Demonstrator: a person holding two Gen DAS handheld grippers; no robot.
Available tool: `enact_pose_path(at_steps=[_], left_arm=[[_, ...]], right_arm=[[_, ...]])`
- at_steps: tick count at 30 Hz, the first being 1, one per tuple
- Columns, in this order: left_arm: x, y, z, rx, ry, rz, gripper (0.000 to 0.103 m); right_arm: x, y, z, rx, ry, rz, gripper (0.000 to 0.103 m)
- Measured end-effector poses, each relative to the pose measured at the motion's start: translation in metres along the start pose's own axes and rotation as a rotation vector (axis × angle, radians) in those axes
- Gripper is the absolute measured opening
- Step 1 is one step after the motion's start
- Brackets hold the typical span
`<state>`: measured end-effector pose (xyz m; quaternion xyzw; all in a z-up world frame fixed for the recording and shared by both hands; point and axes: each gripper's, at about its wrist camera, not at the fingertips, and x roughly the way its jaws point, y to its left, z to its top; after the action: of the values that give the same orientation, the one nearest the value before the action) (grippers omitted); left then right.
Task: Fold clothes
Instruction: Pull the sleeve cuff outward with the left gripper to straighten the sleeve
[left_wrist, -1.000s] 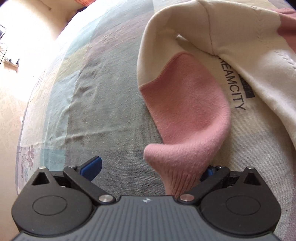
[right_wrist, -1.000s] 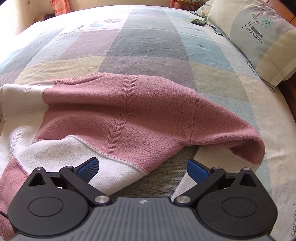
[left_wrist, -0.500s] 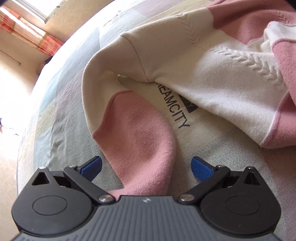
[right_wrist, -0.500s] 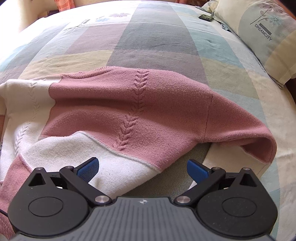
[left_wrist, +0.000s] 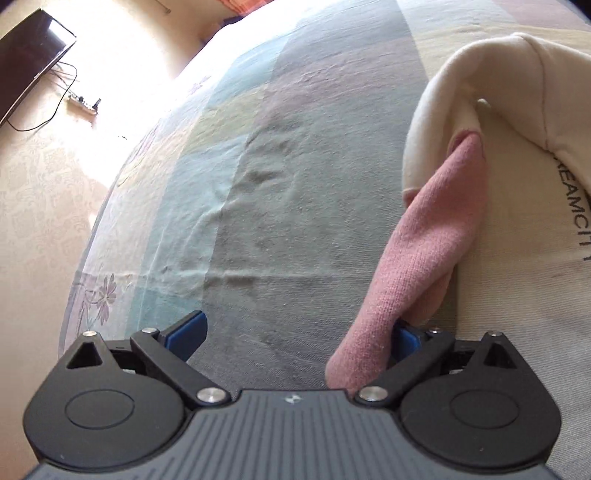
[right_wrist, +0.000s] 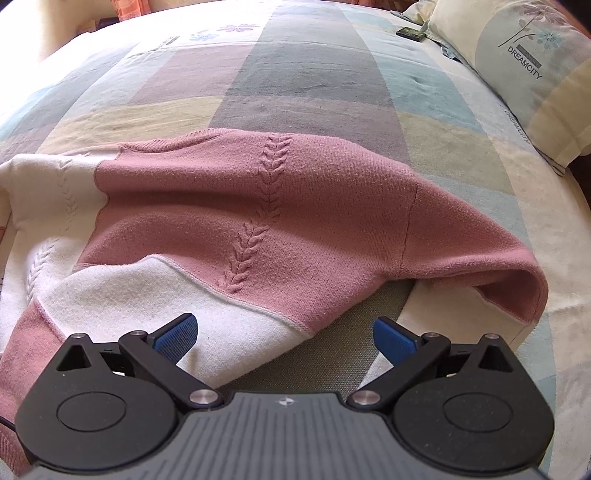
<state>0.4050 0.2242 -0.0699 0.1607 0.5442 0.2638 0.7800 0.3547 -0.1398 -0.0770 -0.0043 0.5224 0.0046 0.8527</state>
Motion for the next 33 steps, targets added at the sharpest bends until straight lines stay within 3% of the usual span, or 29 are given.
enact_pose_path(at_steps=[3,7,10,13,15,18,24,27,30,33], left_arm=[[-0.01,0.006,-0.001,0.018,0.002,-0.058,0.095],[-0.042,-0.029,0.002,0.175,-0.151,-0.14,0.096],[-0.044,-0.065,0.015,0.273,-0.265,-0.135,0.097],[-0.024,-0.097,0.03,0.352,-0.335,-0.048,0.097],[-0.006,-0.108,0.039,0.374,-0.322,0.006,0.1],[-0.002,-0.095,0.045,0.325,-0.321,0.046,0.1],[0.003,-0.021,0.034,0.124,-0.235,0.183,0.1],[0.008,0.012,0.028,0.097,-0.225,0.258,0.1],[0.017,0.034,0.031,0.092,-0.207,0.264,0.101],[0.02,0.035,0.036,0.124,-0.192,0.142,0.1]], right_arm=[[0.0,-0.003,-0.001,0.007,-0.001,-0.001,0.103],[0.002,-0.001,0.0,0.014,0.0,0.007,0.103],[0.004,0.004,0.001,0.008,0.003,0.019,0.103],[0.003,0.01,0.003,-0.015,0.0,0.024,0.103],[0.002,0.012,0.004,-0.029,-0.004,0.024,0.103],[0.001,0.012,0.004,-0.029,-0.003,0.019,0.103],[0.004,0.004,-0.002,0.021,0.02,0.013,0.103],[0.003,0.005,-0.005,0.026,0.024,0.016,0.103],[0.003,0.009,-0.005,0.005,0.025,0.013,0.103],[0.001,0.012,-0.003,-0.015,0.021,0.011,0.103]])
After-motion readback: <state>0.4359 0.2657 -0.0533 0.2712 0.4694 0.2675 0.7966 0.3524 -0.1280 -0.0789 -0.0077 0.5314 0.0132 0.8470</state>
